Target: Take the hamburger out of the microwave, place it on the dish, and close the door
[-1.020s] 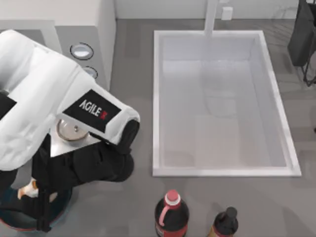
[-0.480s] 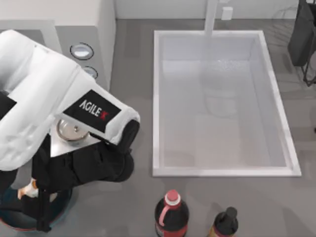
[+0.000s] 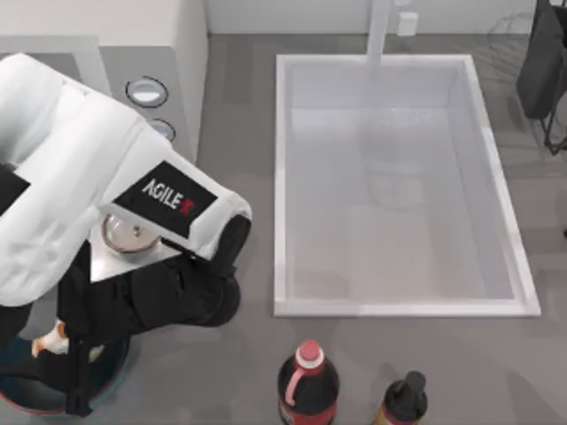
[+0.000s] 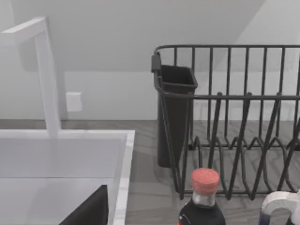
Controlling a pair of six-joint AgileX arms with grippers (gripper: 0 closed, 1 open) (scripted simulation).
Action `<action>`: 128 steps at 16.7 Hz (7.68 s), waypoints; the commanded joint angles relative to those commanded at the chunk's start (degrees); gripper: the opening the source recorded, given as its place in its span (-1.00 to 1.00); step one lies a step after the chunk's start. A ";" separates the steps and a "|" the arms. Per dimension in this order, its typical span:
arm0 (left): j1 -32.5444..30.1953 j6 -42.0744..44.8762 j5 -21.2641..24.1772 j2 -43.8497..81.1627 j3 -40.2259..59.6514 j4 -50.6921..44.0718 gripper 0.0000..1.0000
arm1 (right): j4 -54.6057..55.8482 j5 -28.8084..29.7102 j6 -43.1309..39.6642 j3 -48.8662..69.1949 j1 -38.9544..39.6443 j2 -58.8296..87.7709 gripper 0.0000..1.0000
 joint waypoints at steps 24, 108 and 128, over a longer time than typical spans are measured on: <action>24.06 105.11 31.57 -91.76 -41.50 50.99 1.00 | 0.00 0.00 0.00 0.00 0.00 0.00 1.00; 9.42 159.87 17.82 -87.40 -67.40 132.45 -1.00 | 0.00 0.00 0.00 0.00 0.00 0.00 1.00; 78.13 201.45 69.19 -47.61 -8.33 61.27 -1.00 | 0.00 0.00 0.00 0.00 0.00 0.00 1.00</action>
